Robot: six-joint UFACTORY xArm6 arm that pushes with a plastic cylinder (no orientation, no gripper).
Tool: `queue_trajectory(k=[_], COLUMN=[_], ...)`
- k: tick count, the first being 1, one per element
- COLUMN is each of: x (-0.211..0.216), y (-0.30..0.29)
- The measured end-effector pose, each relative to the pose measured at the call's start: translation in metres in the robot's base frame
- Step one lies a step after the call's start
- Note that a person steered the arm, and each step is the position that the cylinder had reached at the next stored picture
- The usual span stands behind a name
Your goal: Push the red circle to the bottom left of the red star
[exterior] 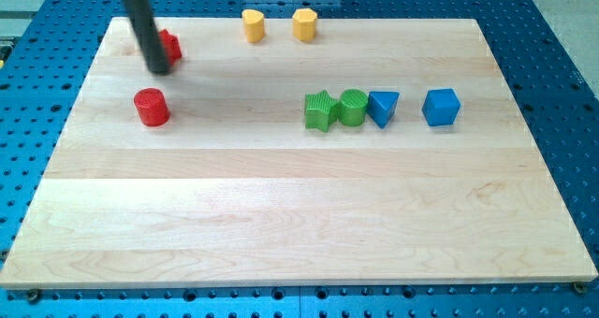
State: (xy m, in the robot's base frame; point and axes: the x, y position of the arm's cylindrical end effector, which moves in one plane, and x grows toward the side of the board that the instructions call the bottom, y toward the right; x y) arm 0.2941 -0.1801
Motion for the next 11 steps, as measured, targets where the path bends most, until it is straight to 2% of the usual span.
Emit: queue_trajectory(k=[1,2,3,4,5,6,7,8,9,10,11], x=[-0.015,0.011,-0.03,-0.061,-0.034,0.007,0.09,0.117,0.079,0.141,0.148], y=[0.015,-0.055,-0.032,0.034,0.017,0.058,0.064,-0.019,-0.032,-0.036,-0.124])
